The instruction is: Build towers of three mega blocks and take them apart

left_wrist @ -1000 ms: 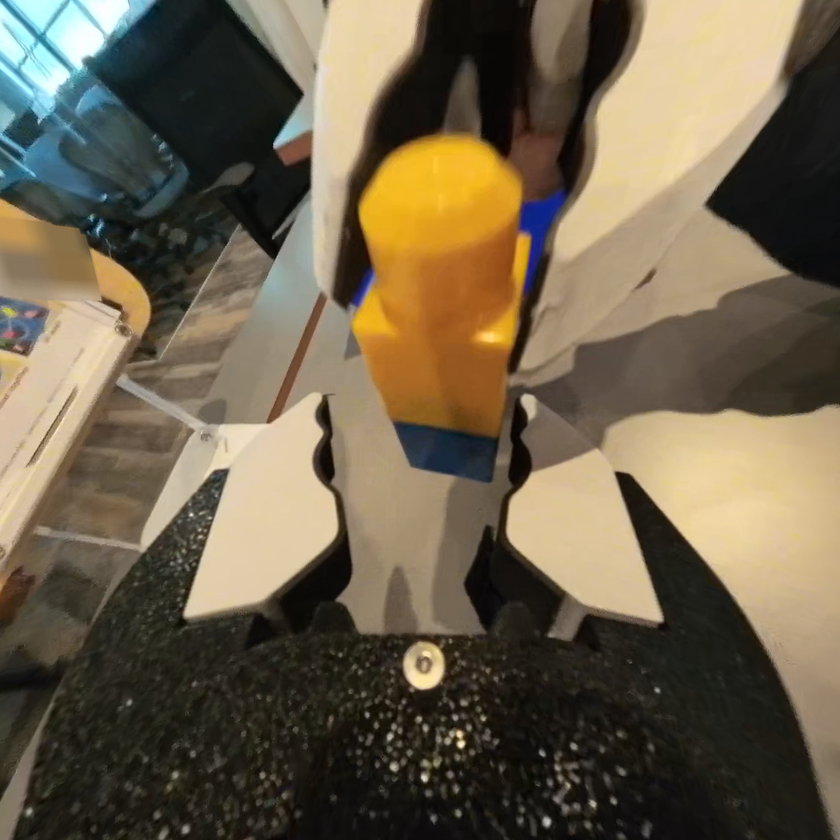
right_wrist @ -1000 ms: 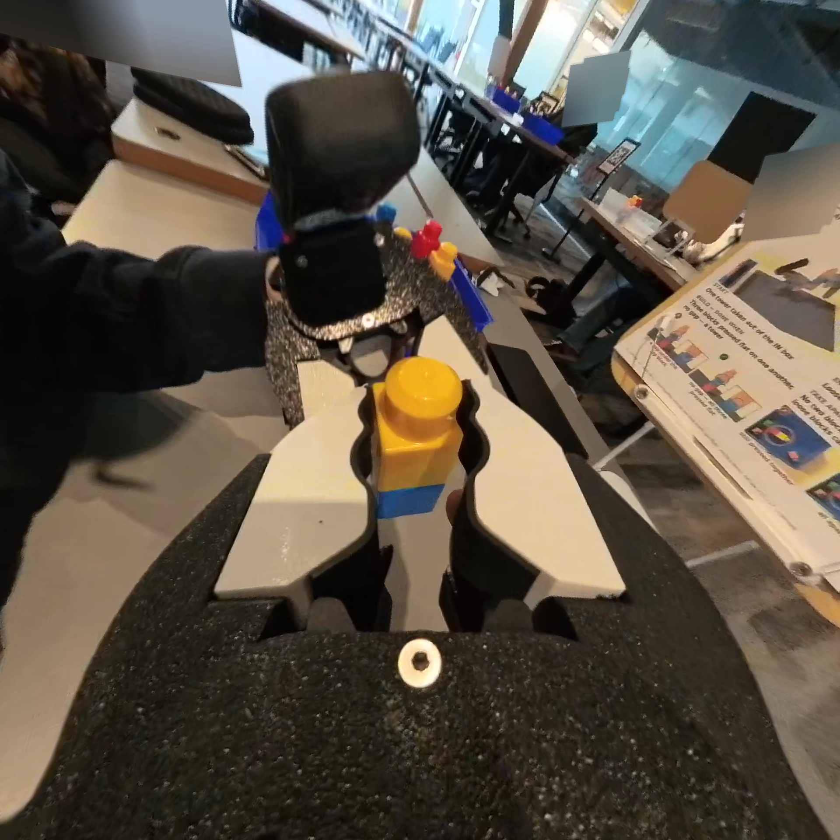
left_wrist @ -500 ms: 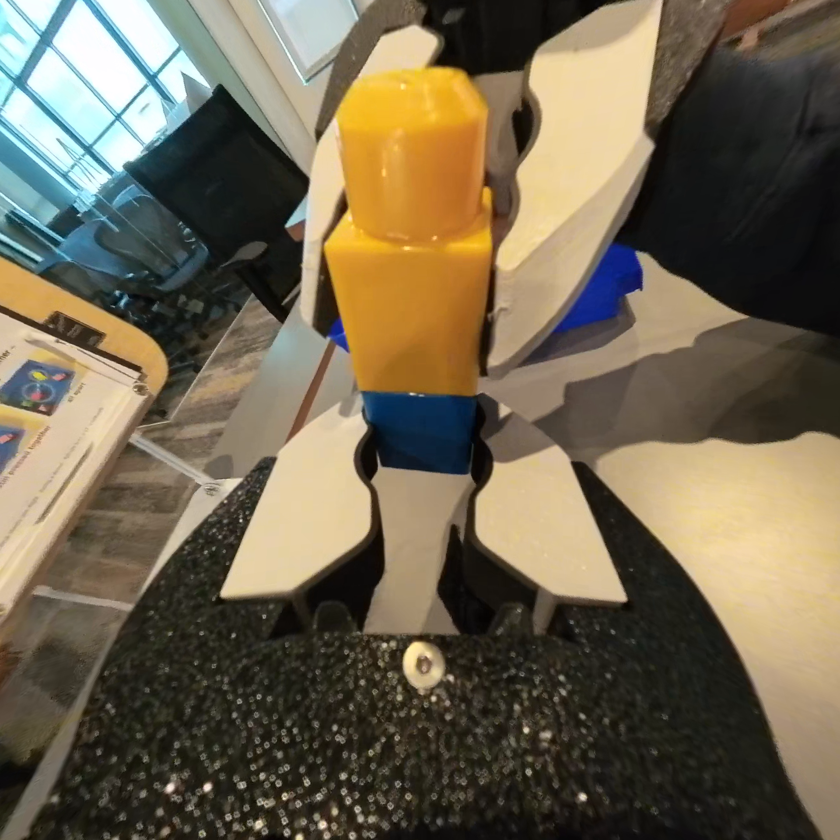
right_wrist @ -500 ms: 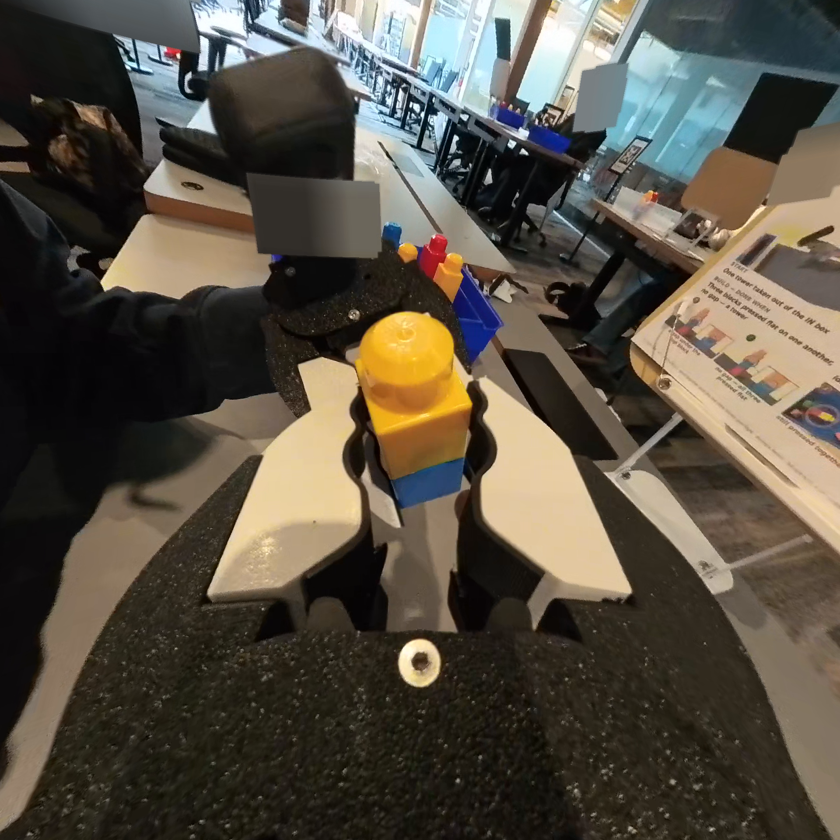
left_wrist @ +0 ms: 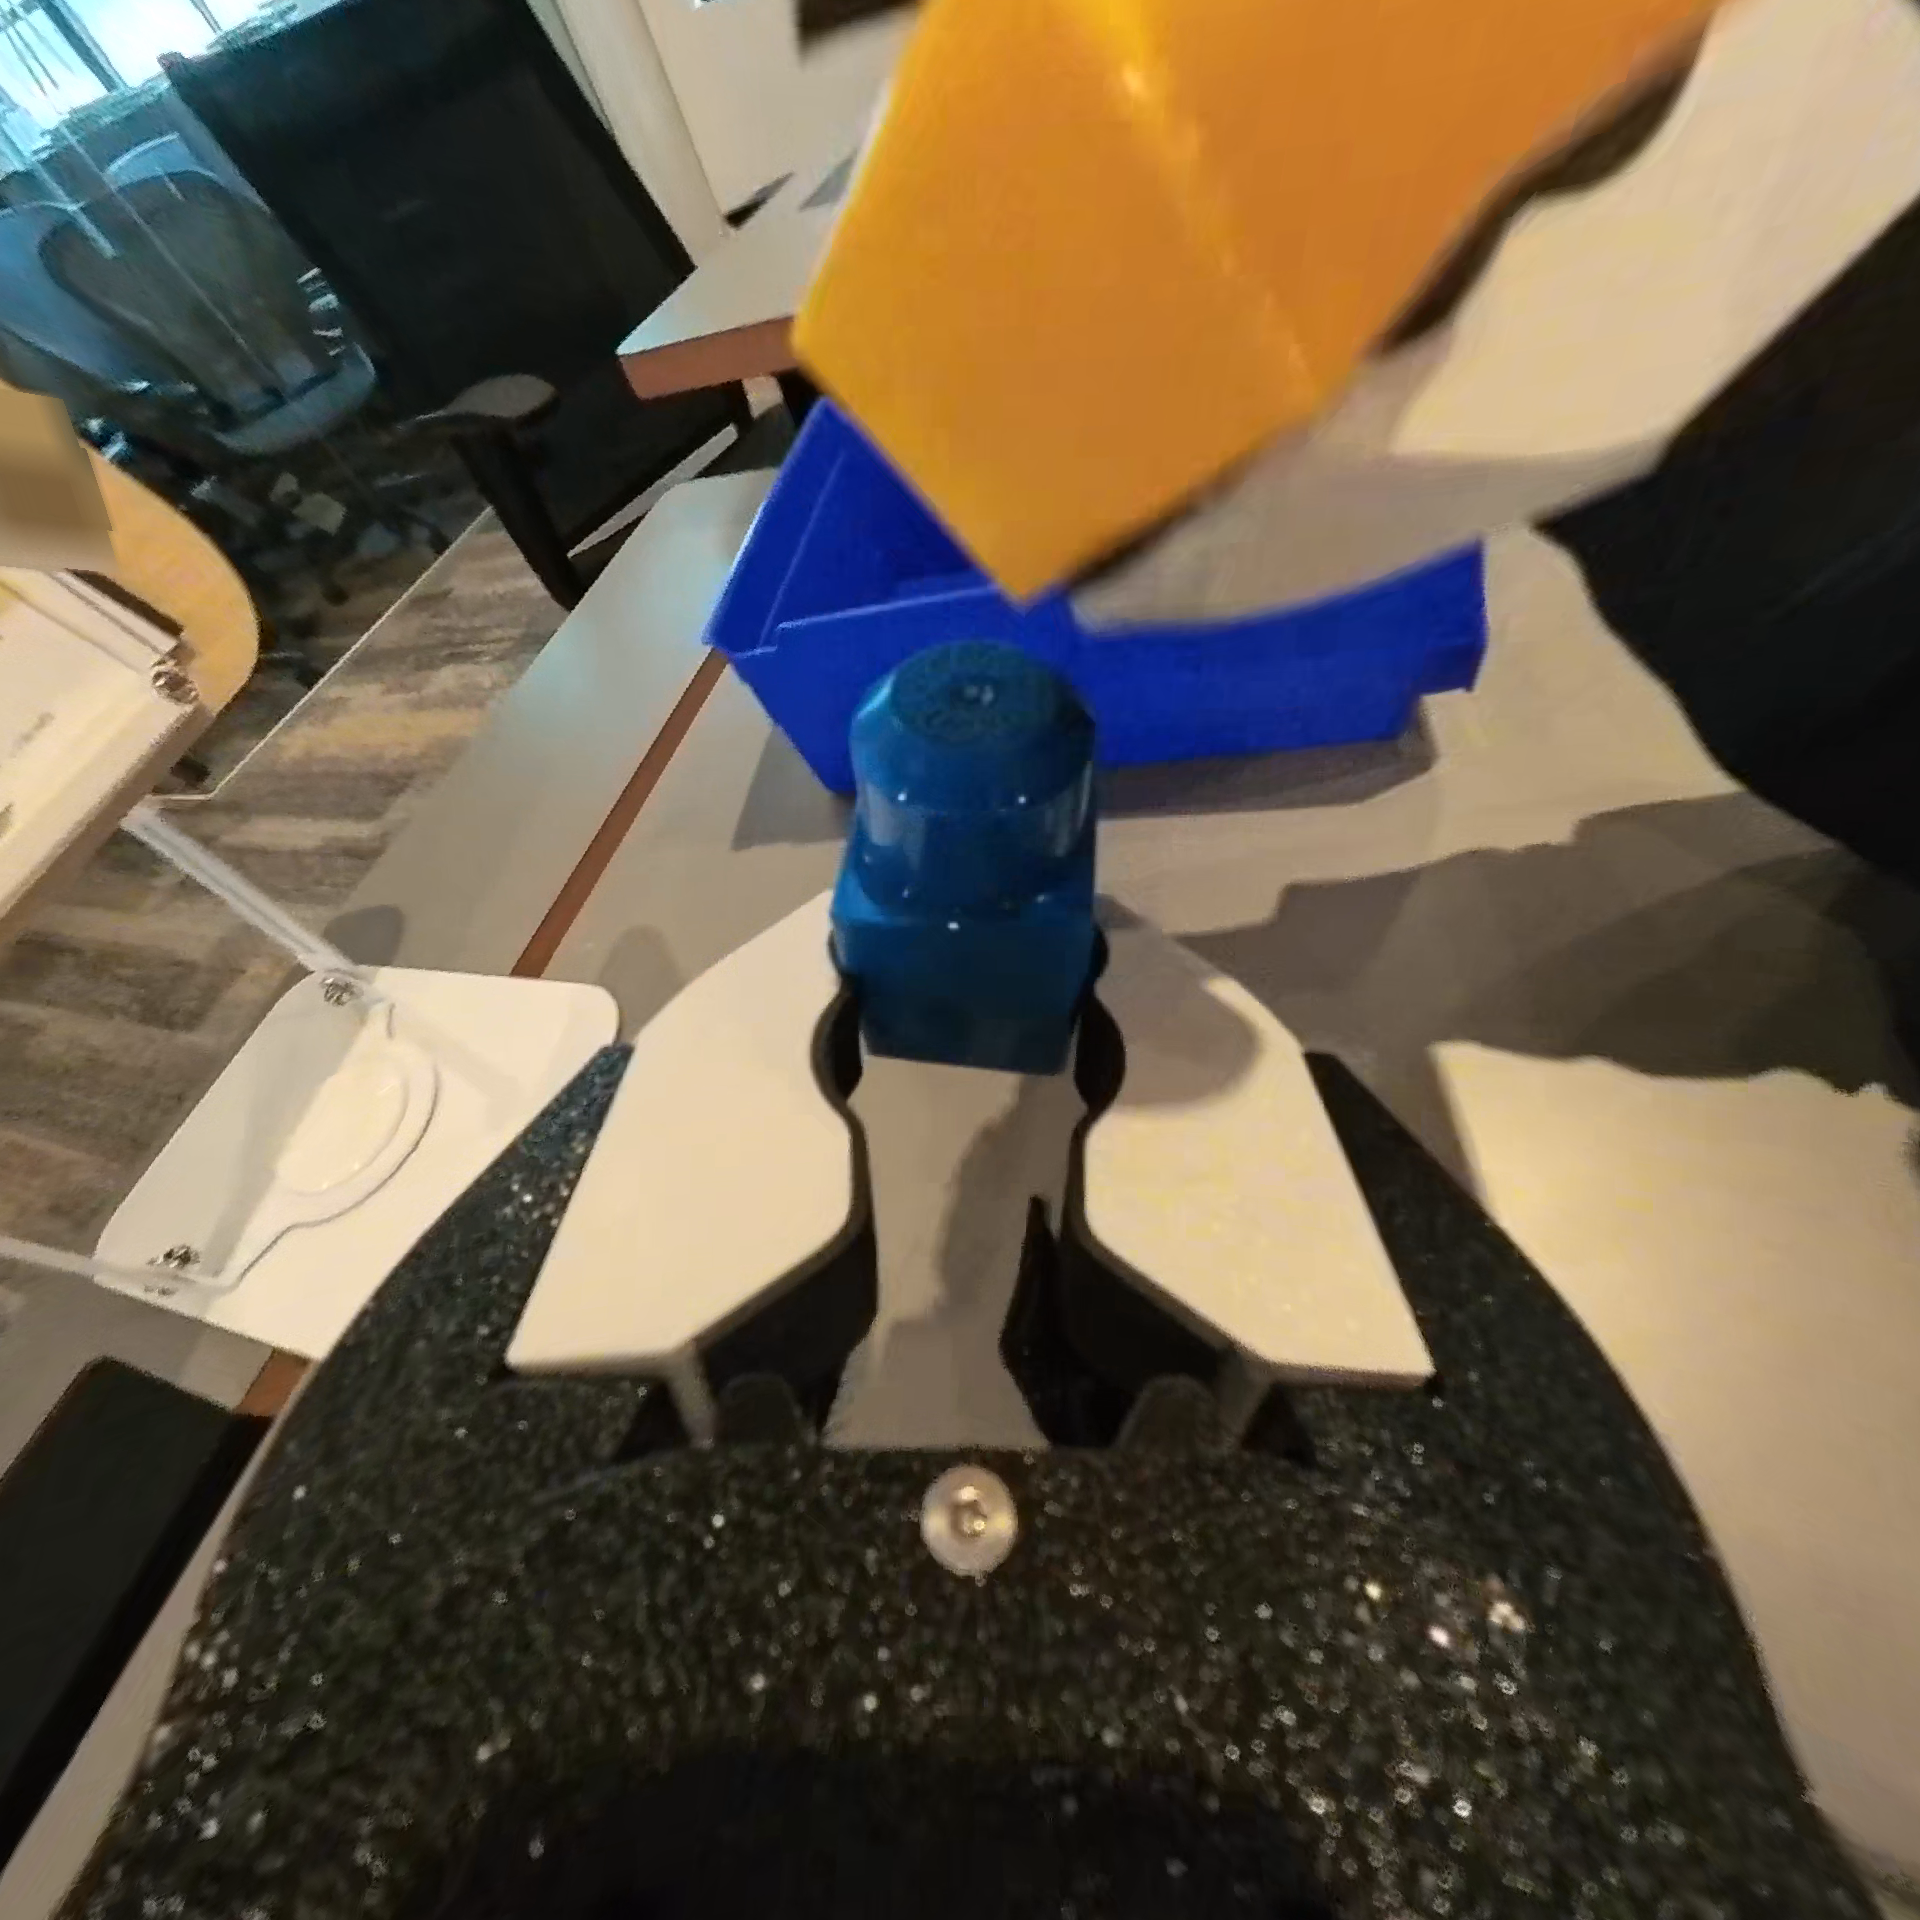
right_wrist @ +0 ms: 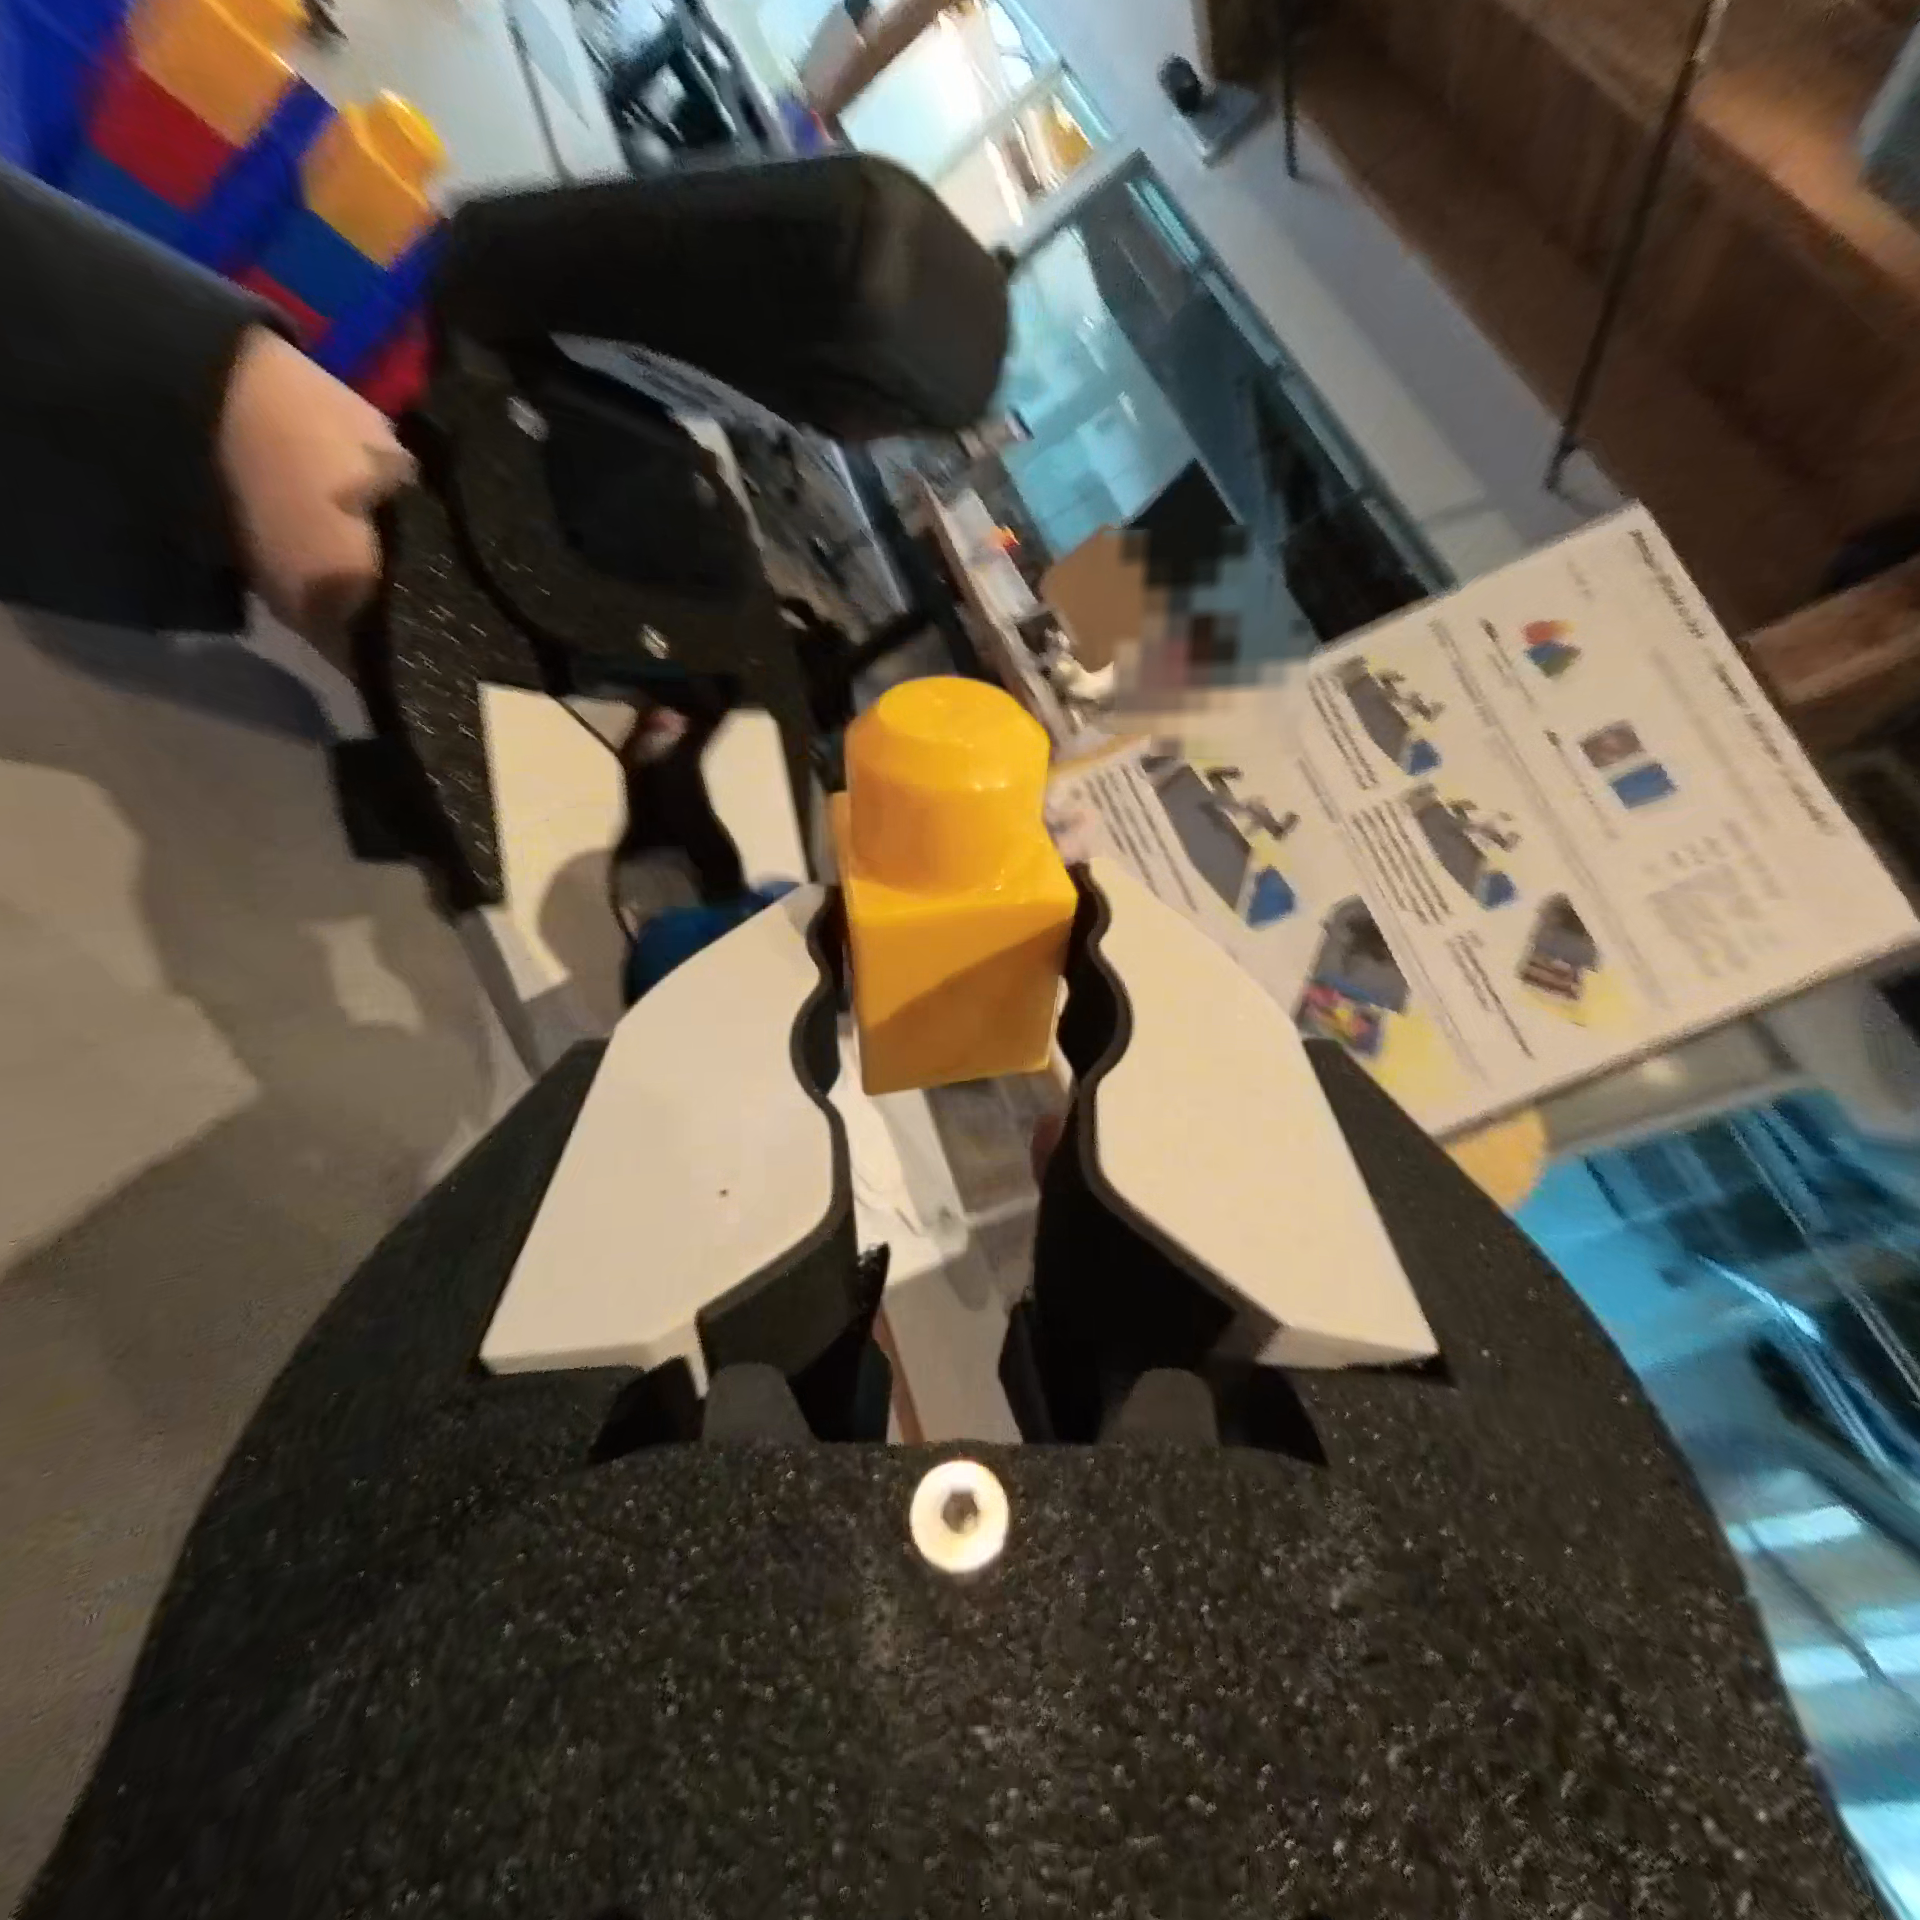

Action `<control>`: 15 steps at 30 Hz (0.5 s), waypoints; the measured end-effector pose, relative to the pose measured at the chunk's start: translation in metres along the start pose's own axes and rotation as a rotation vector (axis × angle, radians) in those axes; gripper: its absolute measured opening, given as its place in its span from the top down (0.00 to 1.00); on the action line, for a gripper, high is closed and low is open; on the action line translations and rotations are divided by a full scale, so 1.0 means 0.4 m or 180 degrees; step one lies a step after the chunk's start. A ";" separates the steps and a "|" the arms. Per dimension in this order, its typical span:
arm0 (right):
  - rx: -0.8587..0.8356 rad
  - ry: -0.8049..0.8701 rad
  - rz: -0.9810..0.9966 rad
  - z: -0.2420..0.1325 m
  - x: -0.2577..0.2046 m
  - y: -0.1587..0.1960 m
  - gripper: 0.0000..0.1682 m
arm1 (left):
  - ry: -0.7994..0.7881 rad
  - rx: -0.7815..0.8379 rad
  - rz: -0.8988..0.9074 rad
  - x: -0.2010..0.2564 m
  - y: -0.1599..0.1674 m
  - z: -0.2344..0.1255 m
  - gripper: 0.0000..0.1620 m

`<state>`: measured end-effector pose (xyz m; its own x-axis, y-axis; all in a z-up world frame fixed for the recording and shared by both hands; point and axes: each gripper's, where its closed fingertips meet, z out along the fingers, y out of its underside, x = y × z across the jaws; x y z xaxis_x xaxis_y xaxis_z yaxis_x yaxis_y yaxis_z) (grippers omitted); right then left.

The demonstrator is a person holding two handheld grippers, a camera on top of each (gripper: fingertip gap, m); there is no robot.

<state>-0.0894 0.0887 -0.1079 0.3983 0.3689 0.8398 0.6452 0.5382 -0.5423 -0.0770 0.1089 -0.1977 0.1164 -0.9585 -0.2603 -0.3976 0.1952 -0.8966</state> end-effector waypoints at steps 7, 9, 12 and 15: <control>-0.2541 0.0369 0.0356 -0.196 0.082 0.337 0.76 | -0.0399 -0.0049 -0.0117 -0.061 0.011 -0.027 0.76; -0.3310 0.0330 0.0704 -0.290 0.063 0.432 0.76 | -0.0463 -0.0031 -0.0241 -0.075 0.012 -0.032 0.76; -0.4033 0.0245 0.1332 -0.397 0.015 0.527 0.76 | -0.0488 0.0000 -0.0382 -0.086 0.014 -0.036 0.76; -0.4509 0.0095 0.1910 -0.467 -0.046 0.579 0.76 | -0.0505 -0.0004 -0.0426 -0.091 0.018 -0.038 0.76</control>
<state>0.1745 0.0650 -0.2444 0.8190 0.2369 0.5226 0.4540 -0.8245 -0.3378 -0.0978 0.1419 -0.1893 0.3102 -0.9311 -0.1921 -0.3699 0.0680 -0.9266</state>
